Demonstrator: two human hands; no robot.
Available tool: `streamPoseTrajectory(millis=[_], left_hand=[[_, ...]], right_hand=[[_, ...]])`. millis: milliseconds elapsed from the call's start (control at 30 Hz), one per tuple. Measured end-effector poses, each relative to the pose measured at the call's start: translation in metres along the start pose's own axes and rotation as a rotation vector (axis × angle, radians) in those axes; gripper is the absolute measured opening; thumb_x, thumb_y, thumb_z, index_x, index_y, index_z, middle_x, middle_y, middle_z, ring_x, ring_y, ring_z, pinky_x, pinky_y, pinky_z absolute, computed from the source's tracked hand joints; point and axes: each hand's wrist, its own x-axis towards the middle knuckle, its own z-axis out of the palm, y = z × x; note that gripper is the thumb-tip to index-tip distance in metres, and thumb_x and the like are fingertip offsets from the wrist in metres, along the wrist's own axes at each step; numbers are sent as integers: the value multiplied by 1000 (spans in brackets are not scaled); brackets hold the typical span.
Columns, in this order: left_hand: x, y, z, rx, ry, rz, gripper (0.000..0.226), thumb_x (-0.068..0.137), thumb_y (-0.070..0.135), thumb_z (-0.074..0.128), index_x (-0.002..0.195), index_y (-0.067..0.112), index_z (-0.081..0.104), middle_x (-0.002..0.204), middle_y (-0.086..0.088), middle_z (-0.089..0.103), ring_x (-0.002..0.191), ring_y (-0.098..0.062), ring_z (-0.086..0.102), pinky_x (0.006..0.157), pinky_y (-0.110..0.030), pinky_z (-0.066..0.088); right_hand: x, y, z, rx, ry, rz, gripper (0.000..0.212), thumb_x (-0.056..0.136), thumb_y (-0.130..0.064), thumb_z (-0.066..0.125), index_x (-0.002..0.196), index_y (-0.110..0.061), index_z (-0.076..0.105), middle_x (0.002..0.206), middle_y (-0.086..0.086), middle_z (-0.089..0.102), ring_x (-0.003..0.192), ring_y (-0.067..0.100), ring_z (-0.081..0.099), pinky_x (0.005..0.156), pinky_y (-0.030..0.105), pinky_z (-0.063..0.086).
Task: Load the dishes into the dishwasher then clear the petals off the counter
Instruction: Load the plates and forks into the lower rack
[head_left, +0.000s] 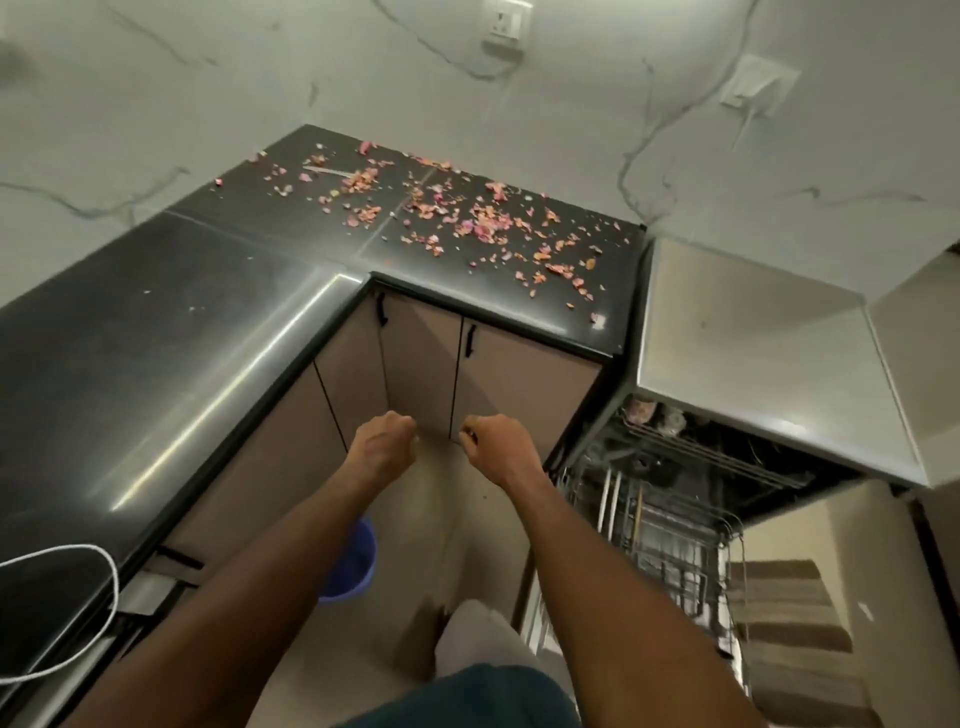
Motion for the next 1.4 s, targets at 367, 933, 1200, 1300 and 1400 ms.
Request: streamPoseTrajectory(millis=[367, 933, 1200, 1300, 1400], left_hand=[[148, -40, -56, 14, 54, -161, 26, 94, 22, 50, 98, 9, 72, 100, -14, 71, 93, -34, 70, 76, -38, 55], [324, -87, -86, -106, 118, -324, 23, 93, 23, 50, 94, 11, 69, 103, -13, 69, 96, -36, 67, 75, -40, 55], [431, -131, -92, -135, 88, -322, 25, 93, 24, 52, 95, 8, 71, 100, -17, 71, 94, -38, 68, 77, -43, 56], [479, -148, -103, -123, 38, -252, 25, 92, 22, 52, 99, 10, 73, 104, -14, 72, 98, -35, 69, 81, -43, 58], [520, -168, -118, -92, -2, -191, 24, 91, 18, 52, 102, 9, 73, 109, -15, 71, 106, -35, 67, 86, -43, 56]], right_hand=[[185, 1, -37, -103, 31, -136, 39, 107, -42, 42, 105, -15, 71, 104, 18, 74, 98, 41, 70, 78, 41, 55], [404, 32, -62, -145, -83, -313, 38, 105, -36, 46, 93, -11, 71, 95, 16, 73, 87, 37, 70, 76, 41, 56], [514, 34, -46, -108, -142, -289, 32, 103, -36, 48, 92, -15, 70, 92, 12, 72, 80, 30, 67, 72, 37, 54], [554, 32, -42, -79, -149, -230, 29, 102, -36, 50, 96, -18, 72, 91, 9, 72, 79, 26, 67, 77, 44, 58], [592, 20, -35, -84, -150, -214, 31, 100, -37, 50, 95, -18, 73, 91, 10, 73, 82, 29, 68, 77, 44, 58]])
